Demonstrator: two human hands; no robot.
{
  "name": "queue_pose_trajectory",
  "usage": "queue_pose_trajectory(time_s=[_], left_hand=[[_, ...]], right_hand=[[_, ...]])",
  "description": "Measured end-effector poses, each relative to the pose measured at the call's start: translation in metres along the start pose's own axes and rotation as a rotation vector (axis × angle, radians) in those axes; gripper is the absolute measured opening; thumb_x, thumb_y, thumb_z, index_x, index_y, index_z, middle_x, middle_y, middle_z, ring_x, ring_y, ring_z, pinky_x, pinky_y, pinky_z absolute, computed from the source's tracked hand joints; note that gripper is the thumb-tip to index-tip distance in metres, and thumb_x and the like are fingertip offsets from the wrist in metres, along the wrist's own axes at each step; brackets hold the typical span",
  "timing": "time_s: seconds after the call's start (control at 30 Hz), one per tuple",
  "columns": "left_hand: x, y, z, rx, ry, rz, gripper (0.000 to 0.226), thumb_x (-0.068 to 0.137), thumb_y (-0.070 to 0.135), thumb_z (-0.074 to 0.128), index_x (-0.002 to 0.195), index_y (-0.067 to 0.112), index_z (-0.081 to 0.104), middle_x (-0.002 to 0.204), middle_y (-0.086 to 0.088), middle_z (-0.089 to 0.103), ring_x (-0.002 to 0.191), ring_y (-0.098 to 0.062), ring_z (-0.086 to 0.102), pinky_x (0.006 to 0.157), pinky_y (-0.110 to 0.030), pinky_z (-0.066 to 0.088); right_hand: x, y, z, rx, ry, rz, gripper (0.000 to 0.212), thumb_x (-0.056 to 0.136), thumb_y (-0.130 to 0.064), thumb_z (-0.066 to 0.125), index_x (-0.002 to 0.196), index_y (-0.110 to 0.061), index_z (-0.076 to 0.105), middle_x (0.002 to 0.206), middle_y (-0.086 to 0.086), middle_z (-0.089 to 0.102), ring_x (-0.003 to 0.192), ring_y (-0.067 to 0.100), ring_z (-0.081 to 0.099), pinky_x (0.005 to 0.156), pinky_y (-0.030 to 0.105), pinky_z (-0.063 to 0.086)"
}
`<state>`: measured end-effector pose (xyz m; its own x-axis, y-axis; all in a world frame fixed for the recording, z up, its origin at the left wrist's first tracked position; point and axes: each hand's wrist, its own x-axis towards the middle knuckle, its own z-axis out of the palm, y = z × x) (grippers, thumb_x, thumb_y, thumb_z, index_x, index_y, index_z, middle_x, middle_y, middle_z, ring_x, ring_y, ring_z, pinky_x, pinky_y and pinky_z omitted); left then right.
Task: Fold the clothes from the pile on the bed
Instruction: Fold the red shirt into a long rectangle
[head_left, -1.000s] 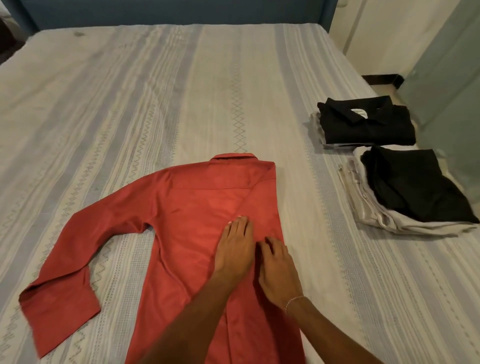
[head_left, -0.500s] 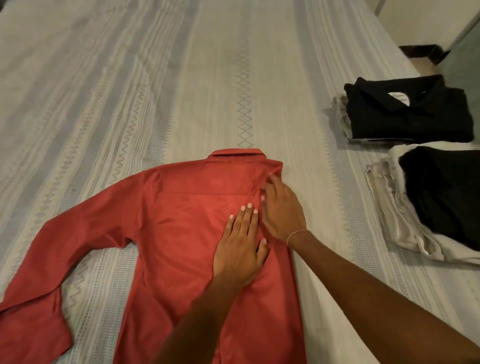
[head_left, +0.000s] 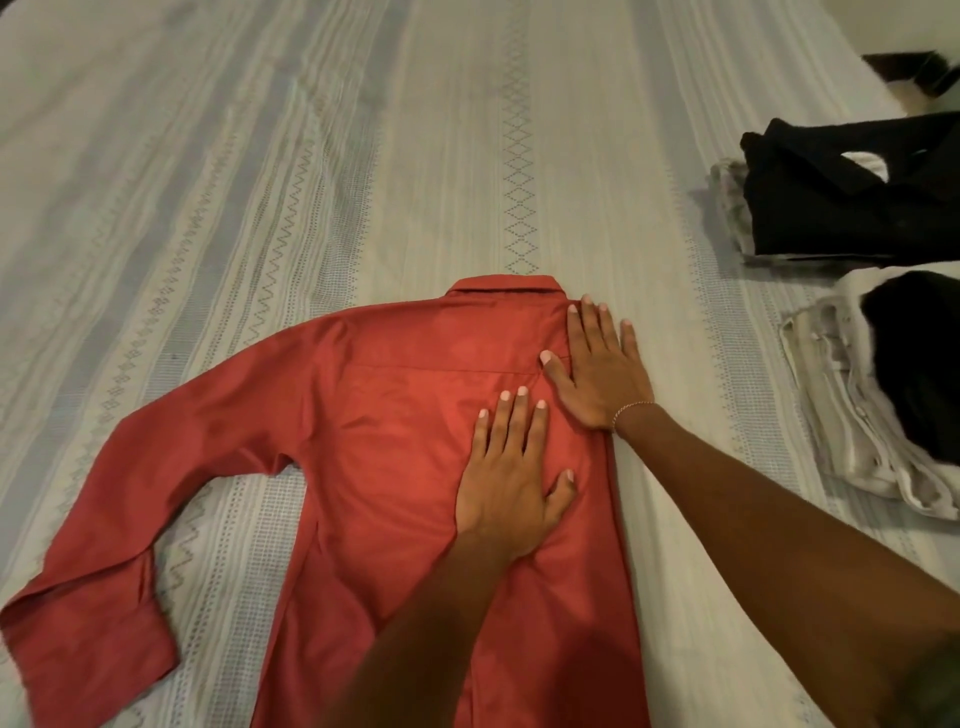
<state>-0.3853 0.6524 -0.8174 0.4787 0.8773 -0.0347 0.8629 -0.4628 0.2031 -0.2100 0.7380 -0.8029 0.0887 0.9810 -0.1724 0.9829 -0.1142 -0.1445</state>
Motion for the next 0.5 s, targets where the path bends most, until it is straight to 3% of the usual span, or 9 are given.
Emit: queue_pose_trajectory(time_s=[0.1, 0.2, 0.27, 0.37, 0.5], left_hand=[[0.000, -0.004, -0.005, -0.051, -0.051, 0.023, 0.082, 0.097, 0.057, 0.024, 0.160, 0.007, 0.010, 0.168, -0.013, 0.001, 0.155, -0.024, -0.009, 0.126, -0.049, 0.001], [-0.002, -0.012, -0.026, -0.155, -0.121, 0.105, 0.082, 0.093, 0.049, 0.016, 0.159, 0.003, 0.006, 0.168, -0.015, 0.000, 0.155, -0.024, -0.010, 0.126, -0.046, 0.000], [-0.019, -0.029, -0.040, -0.105, -0.072, 0.110, 0.074, 0.095, 0.041, 0.016, 0.158, 0.003, 0.018, 0.167, -0.015, 0.013, 0.155, -0.025, 0.006, 0.126, -0.044, 0.009], [-0.081, -0.071, -0.047, -0.041, 0.101, -0.042, 0.060, 0.101, 0.035, 0.027, 0.153, 0.006, 0.037, 0.160, -0.014, 0.035, 0.147, -0.028, 0.033, 0.121, -0.046, 0.028], [-0.177, -0.132, -0.050, 0.075, 0.156, -0.197, 0.057, 0.099, 0.033, 0.033, 0.143, 0.001, 0.050, 0.148, -0.019, 0.050, 0.134, -0.034, 0.051, 0.110, -0.047, 0.043]], right_hand=[[-0.021, -0.014, -0.009, -0.018, 0.106, -0.002, 0.073, 0.102, -0.059, 0.004, 0.162, -0.018, -0.003, 0.168, 0.012, -0.007, 0.155, 0.031, -0.007, 0.123, 0.053, -0.007], [-0.072, -0.040, -0.004, 0.096, 0.163, -0.036, 0.070, 0.102, -0.052, 0.003, 0.162, -0.018, 0.008, 0.169, 0.010, 0.003, 0.156, 0.027, -0.001, 0.126, 0.050, 0.000], [-0.111, -0.058, 0.005, 0.186, 0.192, -0.017, 0.067, 0.103, -0.048, 0.008, 0.160, -0.015, 0.019, 0.168, 0.011, 0.011, 0.156, 0.027, 0.006, 0.126, 0.050, 0.008], [-0.167, -0.084, 0.020, 0.189, 0.239, -0.057, 0.062, 0.105, -0.044, 0.018, 0.155, -0.012, 0.034, 0.164, 0.014, 0.024, 0.154, 0.030, 0.017, 0.124, 0.052, 0.017], [-0.219, -0.137, 0.036, 0.162, 0.302, -0.305, 0.048, 0.102, -0.033, 0.042, 0.141, -0.008, 0.052, 0.152, 0.016, 0.044, 0.145, 0.033, 0.037, 0.117, 0.052, 0.032]])
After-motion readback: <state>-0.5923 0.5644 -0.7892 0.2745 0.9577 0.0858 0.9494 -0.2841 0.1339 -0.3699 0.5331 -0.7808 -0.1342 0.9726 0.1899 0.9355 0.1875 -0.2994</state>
